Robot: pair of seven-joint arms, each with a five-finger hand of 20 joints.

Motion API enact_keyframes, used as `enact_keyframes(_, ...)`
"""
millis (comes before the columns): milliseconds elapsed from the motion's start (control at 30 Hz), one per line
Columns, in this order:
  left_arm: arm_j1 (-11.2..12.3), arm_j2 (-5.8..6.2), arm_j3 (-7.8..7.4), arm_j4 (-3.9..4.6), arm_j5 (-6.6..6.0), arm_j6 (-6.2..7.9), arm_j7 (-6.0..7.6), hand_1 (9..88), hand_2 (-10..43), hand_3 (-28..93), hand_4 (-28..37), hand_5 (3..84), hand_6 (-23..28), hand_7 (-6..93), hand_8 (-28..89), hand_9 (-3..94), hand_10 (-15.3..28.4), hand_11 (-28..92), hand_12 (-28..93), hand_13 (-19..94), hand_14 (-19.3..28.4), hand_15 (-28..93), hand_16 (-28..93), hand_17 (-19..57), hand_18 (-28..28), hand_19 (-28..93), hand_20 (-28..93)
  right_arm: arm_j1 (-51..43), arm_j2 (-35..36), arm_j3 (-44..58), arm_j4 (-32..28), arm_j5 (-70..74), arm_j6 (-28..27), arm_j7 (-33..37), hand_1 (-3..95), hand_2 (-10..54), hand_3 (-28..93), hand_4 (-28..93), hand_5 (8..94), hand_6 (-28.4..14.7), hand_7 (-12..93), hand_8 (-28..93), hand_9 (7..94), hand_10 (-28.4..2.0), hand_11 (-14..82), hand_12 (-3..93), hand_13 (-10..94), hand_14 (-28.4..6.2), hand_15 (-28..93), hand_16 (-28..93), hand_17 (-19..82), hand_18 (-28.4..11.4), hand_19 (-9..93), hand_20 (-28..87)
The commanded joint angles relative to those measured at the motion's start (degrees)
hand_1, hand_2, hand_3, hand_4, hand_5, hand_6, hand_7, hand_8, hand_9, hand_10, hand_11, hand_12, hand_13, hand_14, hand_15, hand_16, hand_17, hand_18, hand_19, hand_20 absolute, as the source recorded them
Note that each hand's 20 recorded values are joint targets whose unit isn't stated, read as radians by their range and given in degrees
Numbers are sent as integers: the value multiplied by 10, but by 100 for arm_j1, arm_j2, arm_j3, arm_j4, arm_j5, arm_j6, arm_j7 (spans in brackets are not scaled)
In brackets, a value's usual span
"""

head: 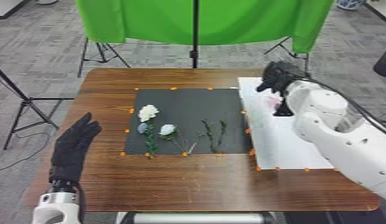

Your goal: Arrange flowers

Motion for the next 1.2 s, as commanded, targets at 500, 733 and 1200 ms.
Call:
enact_keyframes(500,91,-108,-3,-22,55,-16,-45,199,-3,692,-283,417,37,65,-48,400,118,119,158,302,158,138,56,7,138,32,183,-340,-32,-925,1173,-969,3075,-366,642,-95,528,-194,797,-2,191,94,908,-91,105,389,923,-23,563,334,671,-94,932,515)
enact_keyframes(733,101,-109,8,-26,52,-1,-82,199,-4,693,-282,417,38,65,-48,399,118,119,158,303,159,137,56,8,138,32,182,-199,71,-1022,-41,-8,3085,-860,647,-95,531,-189,807,-6,185,108,915,-92,115,388,934,-18,553,341,679,-91,932,514)
enact_keyframes(1200,27,-103,36,-1,69,-58,-111,201,-5,692,-281,417,38,65,-47,399,118,118,157,302,158,138,55,7,138,32,182,210,-732,-1952,-412,1426,2528,-1536,629,-95,548,-186,800,-8,179,108,906,-93,100,387,928,-19,548,355,674,-88,932,516)
